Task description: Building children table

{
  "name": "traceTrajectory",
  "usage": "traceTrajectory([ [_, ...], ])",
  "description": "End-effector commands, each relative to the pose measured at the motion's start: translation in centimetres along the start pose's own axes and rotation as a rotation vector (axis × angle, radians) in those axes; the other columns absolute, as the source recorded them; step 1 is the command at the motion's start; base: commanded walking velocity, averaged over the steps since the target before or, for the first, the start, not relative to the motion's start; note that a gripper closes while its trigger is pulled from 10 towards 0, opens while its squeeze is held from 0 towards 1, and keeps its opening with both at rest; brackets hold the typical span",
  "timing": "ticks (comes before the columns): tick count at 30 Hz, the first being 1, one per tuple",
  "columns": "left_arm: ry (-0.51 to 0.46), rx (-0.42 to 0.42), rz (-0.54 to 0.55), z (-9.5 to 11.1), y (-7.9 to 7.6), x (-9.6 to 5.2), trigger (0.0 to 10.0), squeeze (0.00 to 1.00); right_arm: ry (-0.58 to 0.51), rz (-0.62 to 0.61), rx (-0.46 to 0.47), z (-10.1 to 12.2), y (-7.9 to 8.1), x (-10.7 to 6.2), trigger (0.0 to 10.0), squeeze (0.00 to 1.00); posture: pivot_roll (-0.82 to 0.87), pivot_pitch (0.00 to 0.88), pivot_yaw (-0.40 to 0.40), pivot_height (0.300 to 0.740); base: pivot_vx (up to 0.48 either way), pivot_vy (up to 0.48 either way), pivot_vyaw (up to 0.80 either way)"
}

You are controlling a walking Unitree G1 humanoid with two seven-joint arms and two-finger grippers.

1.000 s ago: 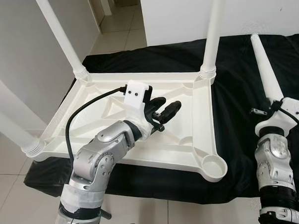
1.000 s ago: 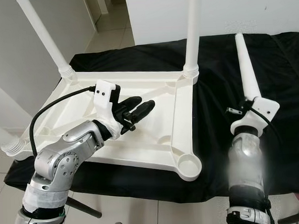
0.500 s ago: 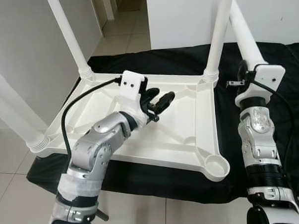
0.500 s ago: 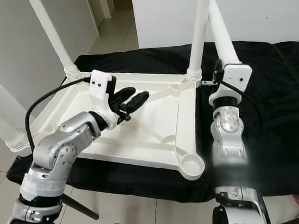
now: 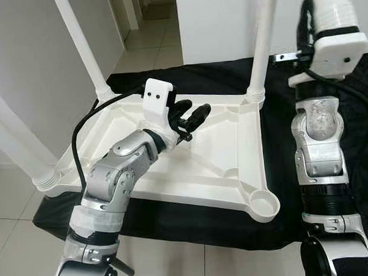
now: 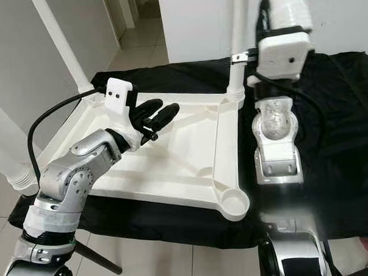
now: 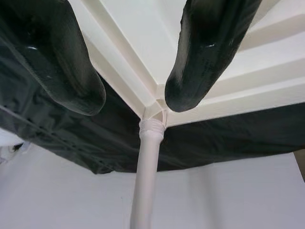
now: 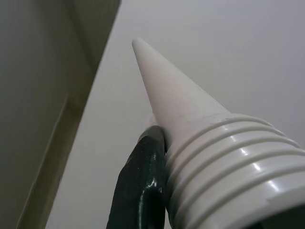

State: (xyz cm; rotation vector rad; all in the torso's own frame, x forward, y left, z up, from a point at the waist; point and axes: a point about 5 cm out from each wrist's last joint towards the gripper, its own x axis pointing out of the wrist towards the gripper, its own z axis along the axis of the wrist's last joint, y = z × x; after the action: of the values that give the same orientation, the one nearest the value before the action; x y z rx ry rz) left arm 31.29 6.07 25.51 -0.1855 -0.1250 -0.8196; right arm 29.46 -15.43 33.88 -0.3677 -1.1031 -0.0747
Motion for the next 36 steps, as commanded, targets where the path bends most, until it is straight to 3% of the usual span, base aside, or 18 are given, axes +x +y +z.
traceTrajectory([
  [1,-0.013,-0.001,-0.092,0.5,0.0,-0.1,10.0,0.00,-0.083,0.030,-0.013,1.4,0.4,0.5,10.0,0.00,-0.10,0.000,0.131,0.740,0.000,0.000,0.00],
  [9,-0.047,-0.030,-0.147,1.5,0.2,0.1,10.0,0.00,-0.062,0.173,-0.010,1.2,2.3,-1.8,10.0,0.00,-0.10,0.000,0.125,0.740,0.000,0.000,0.00],
  [10,-0.045,-0.048,-0.163,1.7,0.4,0.0,10.0,0.75,-0.036,0.206,-0.003,0.9,2.7,-2.7,10.0,0.00,-0.11,0.000,0.122,0.740,0.000,0.000,0.00],
  [12,-0.044,-0.059,-0.174,1.7,0.6,0.0,10.0,0.75,-0.019,0.227,0.000,0.7,2.9,-3.4,10.0,0.00,-0.11,0.000,0.122,0.740,0.000,0.000,0.00],
  [13,-0.044,-0.081,-0.182,1.8,0.8,-0.1,10.0,1.00,0.000,0.250,0.003,0.5,3.1,-4.1,10.0,0.00,-0.11,0.000,0.121,0.740,0.000,0.000,0.00],
  [15,-0.039,-0.119,-0.194,2.1,1.2,-0.1,10.0,1.00,0.042,0.301,0.005,0.0,3.6,-5.8,10.0,0.00,-0.11,0.000,0.120,0.740,0.000,0.000,0.00],
  [16,-0.039,-0.119,-0.194,2.1,1.2,-0.1,10.0,1.00,0.042,0.301,0.005,0.0,3.6,-5.8,10.0,0.00,-0.11,0.000,0.120,0.740,0.000,0.000,0.00],
  [18,-0.037,-0.190,-0.235,2.6,1.5,-0.2,10.0,1.00,0.095,0.360,0.003,-0.4,4.0,-8.2,10.0,0.00,-0.12,0.001,0.126,0.740,0.000,0.000,0.00],
  [23,-0.005,-0.271,-0.314,3.0,1.4,-0.4,10.0,1.00,0.140,0.399,0.004,-0.6,4.2,-9.7,10.0,0.00,-0.14,0.008,0.135,0.740,0.000,0.000,0.00],
  [24,0.004,-0.322,-0.337,3.2,1.3,-0.3,10.0,0.00,0.155,0.412,0.004,-0.7,4.3,-10.2,10.0,0.00,-0.14,0.010,0.139,0.740,0.000,0.000,0.00],
  [27,0.001,-0.443,-0.379,3.6,1.1,0.0,10.0,0.00,0.179,0.438,0.002,-0.8,4.7,-11.2,10.0,0.00,-0.14,0.017,0.147,0.740,0.000,0.000,0.00],
  [34,0.062,-0.482,-0.388,2.7,0.8,0.3,10.0,0.00,0.193,0.452,-0.002,-0.6,5.1,-11.8,10.0,0.00,-0.15,0.025,0.160,0.740,0.000,0.000,0.00],
  [36,0.083,-0.528,-0.388,2.5,0.7,0.5,10.0,0.00,0.196,0.463,-0.005,-0.5,5.3,-12.1,10.0,0.00,-0.15,0.026,0.165,0.740,0.000,0.000,0.00],
])
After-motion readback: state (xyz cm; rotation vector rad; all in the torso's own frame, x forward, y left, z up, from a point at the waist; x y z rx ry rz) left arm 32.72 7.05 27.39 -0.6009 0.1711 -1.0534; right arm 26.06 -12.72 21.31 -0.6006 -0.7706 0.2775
